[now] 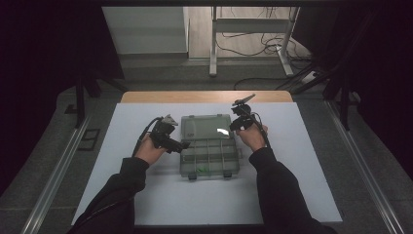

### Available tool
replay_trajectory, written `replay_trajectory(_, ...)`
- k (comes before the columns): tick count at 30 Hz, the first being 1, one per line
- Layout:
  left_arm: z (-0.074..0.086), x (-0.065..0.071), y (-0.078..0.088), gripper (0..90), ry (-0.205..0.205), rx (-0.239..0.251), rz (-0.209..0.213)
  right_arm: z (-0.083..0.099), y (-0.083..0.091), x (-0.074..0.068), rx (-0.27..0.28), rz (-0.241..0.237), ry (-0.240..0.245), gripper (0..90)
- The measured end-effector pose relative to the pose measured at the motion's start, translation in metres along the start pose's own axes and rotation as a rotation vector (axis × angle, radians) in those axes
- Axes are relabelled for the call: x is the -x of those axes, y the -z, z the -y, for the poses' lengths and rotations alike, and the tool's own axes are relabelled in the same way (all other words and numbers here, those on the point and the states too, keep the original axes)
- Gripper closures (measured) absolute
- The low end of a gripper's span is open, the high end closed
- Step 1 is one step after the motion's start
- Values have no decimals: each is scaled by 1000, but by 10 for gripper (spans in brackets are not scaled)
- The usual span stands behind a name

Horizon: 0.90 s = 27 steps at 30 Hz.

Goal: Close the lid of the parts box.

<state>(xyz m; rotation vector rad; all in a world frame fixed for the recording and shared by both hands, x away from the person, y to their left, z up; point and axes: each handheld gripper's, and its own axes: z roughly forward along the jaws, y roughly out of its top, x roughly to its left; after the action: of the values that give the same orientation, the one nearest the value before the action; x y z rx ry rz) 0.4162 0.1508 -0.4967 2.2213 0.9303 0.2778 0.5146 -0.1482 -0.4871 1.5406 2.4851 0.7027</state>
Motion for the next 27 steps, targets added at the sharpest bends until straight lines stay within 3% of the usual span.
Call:
replay_trajectory(4,1,-2,1,9,10,2,2,-1,-1,1,-1,-8,-14,835)
replay_trajectory(11,5,-9,4,15,47,21,-11,-5,-3,0,-6,-54,-90,880)
replay_trajectory(14,8,-12,6,18,57,26,-16,-5,-4,-7,0,-21,-47,889)
replay_trajectory(22,13,-21,13,23,108,40,-24,-4,-2,-11,53,-29,-46,893)
replay_trajectory(25,16,-25,15,74,130,42,-42,-4,0,-11,77,-39,-44,893)
replay_trajectory(27,18,-28,17,161,152,48,-52,-3,0,-12,91,-43,-43,893)
